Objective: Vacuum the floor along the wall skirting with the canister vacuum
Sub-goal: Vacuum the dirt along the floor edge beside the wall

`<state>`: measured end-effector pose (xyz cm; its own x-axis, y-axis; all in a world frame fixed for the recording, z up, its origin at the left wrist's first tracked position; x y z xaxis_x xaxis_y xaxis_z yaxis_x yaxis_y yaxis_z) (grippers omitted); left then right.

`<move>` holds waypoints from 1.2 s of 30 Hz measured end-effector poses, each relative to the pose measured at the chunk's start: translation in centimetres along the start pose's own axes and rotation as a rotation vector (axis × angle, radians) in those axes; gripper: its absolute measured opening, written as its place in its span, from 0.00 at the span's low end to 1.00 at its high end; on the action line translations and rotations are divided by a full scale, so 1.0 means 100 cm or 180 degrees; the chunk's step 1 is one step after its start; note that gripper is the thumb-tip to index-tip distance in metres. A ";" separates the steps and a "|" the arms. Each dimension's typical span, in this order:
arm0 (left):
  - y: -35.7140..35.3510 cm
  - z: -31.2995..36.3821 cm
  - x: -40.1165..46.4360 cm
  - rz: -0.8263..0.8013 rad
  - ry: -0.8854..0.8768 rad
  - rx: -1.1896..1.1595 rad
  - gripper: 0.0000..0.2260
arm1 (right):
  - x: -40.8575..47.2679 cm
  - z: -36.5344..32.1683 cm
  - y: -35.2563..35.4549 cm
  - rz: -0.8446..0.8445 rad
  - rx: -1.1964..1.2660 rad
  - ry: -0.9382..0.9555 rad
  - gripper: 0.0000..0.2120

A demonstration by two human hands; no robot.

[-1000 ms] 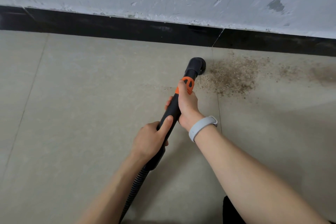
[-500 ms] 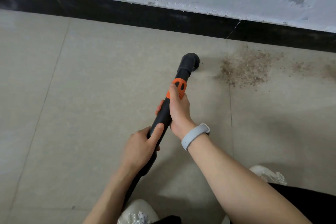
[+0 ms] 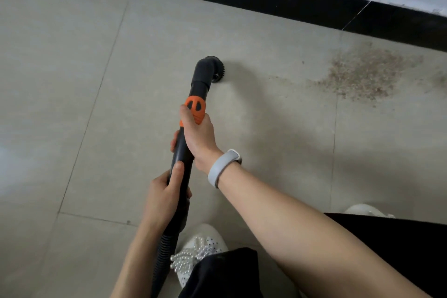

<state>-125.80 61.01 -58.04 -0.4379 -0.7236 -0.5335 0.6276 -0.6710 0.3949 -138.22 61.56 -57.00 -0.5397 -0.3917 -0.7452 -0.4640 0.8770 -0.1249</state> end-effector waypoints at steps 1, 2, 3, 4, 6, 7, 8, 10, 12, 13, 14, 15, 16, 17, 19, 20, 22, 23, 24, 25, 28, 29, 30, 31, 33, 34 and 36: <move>-0.001 0.001 0.001 -0.0042 -0.0028 0.0029 0.28 | 0.000 0.000 0.003 0.0049 0.0020 0.0000 0.14; -0.003 0.002 0.003 -0.0105 -0.0049 0.0084 0.28 | 0.000 -0.001 0.007 0.0139 0.0072 -0.0005 0.14; -0.007 0.003 0.005 -0.0190 -0.0070 0.0166 0.27 | 0.001 -0.002 0.014 0.0251 0.0141 -0.0007 0.14; -0.012 0.005 0.007 -0.0292 -0.0092 0.0262 0.27 | 0.002 -0.005 0.022 0.0365 0.0211 -0.0009 0.14; -0.023 0.010 0.010 -0.0474 -0.0175 0.0490 0.26 | 0.002 -0.008 0.040 0.0562 0.0301 -0.0036 0.13; -0.029 0.014 0.011 -0.0540 -0.0236 0.0637 0.26 | 0.002 -0.009 0.049 0.0641 0.0344 -0.0048 0.13; -0.034 0.017 0.012 -0.0599 -0.0288 0.0788 0.26 | 0.002 -0.009 0.058 0.0717 0.0413 -0.0063 0.12; -0.045 0.021 0.012 -0.0736 -0.0367 0.1014 0.23 | 0.000 -0.008 0.075 0.0863 0.0611 -0.0087 0.12; -0.054 0.027 0.011 -0.0920 -0.0455 0.1221 0.22 | -0.002 -0.006 0.089 0.0999 0.0852 -0.0083 0.12; -0.058 0.030 0.010 -0.1011 -0.0500 0.1317 0.22 | -0.003 -0.005 0.096 0.1070 0.0975 -0.0081 0.12; -0.062 0.034 0.009 -0.1095 -0.0542 0.1406 0.22 | -0.004 -0.005 0.102 0.1144 0.1093 -0.0079 0.12; -0.066 0.037 0.008 -0.1171 -0.0583 0.1488 0.22 | -0.005 -0.005 0.108 0.1222 0.1194 -0.0077 0.13; -0.070 0.041 0.008 -0.1236 -0.0622 0.1556 0.23 | -0.006 -0.006 0.114 0.1295 0.1275 -0.0066 0.12; -0.075 0.044 0.008 -0.1291 -0.0654 0.1615 0.23 | -0.006 -0.007 0.119 0.1361 0.1325 -0.0051 0.12; -0.082 0.049 0.008 -0.1355 -0.0697 0.1694 0.23 | -0.006 -0.010 0.128 0.1460 0.1371 -0.0035 0.12; -0.085 0.050 0.008 -0.1352 -0.0704 0.1703 0.23 | -0.005 -0.011 0.130 0.1476 0.1393 -0.0035 0.12; -0.086 0.051 0.010 -0.1270 -0.0689 0.1657 0.24 | -0.001 -0.014 0.130 0.1433 0.1385 -0.0049 0.12; -0.083 0.051 0.010 -0.1191 -0.0672 0.1617 0.23 | 0.000 -0.015 0.126 0.1378 0.1337 -0.0070 0.12; -0.080 0.050 0.010 -0.1092 -0.0646 0.1562 0.23 | 0.002 -0.016 0.121 0.1300 0.1270 -0.0092 0.12; -0.074 0.049 0.011 -0.0985 -0.0603 0.1475 0.22 | 0.004 -0.017 0.113 0.1205 0.1186 -0.0101 0.12; -0.051 0.036 0.014 -0.0709 -0.0347 0.1033 0.24 | 0.007 -0.019 0.080 0.0901 0.0793 -0.0071 0.12; -0.042 0.029 0.015 -0.0638 -0.0240 0.0878 0.25 | 0.007 -0.017 0.068 0.0788 0.0657 -0.0073 0.12; -0.033 0.022 0.014 -0.0555 -0.0137 0.0733 0.26 | 0.006 -0.013 0.055 0.0660 0.0524 -0.0079 0.13; -0.025 0.014 0.013 -0.0455 -0.0043 0.0618 0.27 | 0.005 -0.008 0.044 0.0522 0.0403 -0.0081 0.13; -0.009 0.002 0.008 -0.0244 0.0101 0.0512 0.27 | 0.003 0.003 0.024 0.0245 0.0256 -0.0097 0.14; -0.003 -0.002 0.006 -0.0161 0.0141 0.0480 0.26 | 0.002 0.007 0.016 0.0122 0.0234 -0.0124 0.14; 0.004 -0.005 0.004 -0.0084 0.0170 0.0333 0.25 | 0.002 0.009 0.005 -0.0108 0.0195 -0.0180 0.13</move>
<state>-125.39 60.51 -58.48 -0.4167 -0.6976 -0.5828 0.5444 -0.7050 0.4546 -137.89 62.17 -57.80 -0.4830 -0.4065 -0.7755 -0.4364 0.8796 -0.1893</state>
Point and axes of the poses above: each hand's wrist, its own x-axis towards the middle knuckle, its own y-axis out of the back of the hand, z = x × y, the point moved 4 cm from there along x, towards the middle knuckle, and after that the axes turned 4 degrees about z, right-handed, at the moved point
